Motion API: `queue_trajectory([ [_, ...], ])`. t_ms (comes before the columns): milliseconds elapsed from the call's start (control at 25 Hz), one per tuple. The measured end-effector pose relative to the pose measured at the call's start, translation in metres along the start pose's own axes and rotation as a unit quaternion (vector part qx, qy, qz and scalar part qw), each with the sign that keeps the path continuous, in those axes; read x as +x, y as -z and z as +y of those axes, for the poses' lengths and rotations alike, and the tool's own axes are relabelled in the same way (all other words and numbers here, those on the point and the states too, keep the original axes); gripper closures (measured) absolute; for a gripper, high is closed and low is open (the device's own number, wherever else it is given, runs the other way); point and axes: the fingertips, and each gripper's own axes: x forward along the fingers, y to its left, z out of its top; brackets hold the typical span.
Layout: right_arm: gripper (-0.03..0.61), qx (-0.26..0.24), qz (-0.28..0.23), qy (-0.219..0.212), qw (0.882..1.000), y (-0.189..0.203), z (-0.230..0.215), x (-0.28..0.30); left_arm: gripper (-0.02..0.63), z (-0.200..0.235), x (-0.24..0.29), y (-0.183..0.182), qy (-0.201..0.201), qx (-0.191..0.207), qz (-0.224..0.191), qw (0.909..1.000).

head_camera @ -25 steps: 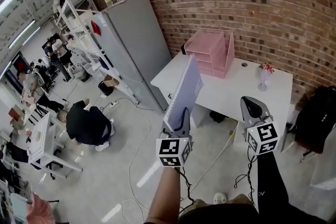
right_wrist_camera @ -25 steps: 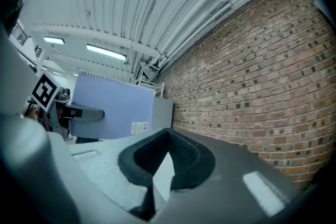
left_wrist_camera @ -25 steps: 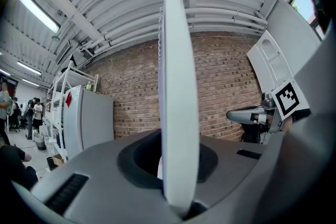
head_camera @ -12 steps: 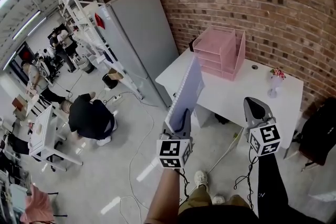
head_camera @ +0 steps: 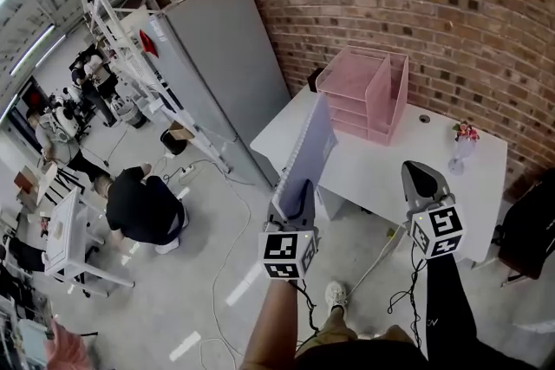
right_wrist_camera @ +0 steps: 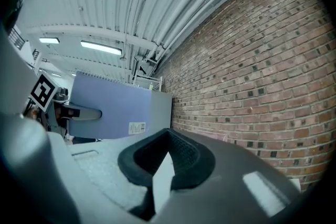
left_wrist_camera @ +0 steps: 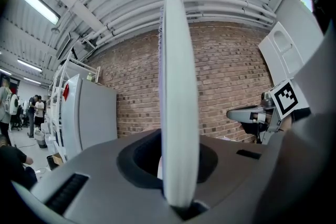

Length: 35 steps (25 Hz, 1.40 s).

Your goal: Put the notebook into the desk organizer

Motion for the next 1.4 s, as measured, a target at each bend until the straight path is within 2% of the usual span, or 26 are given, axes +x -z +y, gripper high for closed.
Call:
queue_trajectory([
  [480,0.579,-0.005,0.009,0.044,0.999,0.002,-0.028,0.115,0.577,0.071,0.116,-0.004,0.043,0.002,0.002,0.9991],
  [800,0.58,-0.008,0.013,0.068,0.998,0.012,-0.034,0.178,0.578,0.11,0.174,0.001,0.071,0.003,0.001,0.9975],
  [1400,0.578,-0.01,0.021,0.096,0.995,0.025,-0.043,0.206,0.577,0.133,0.214,0.008,0.093,0.0,-0.001,0.9956],
])
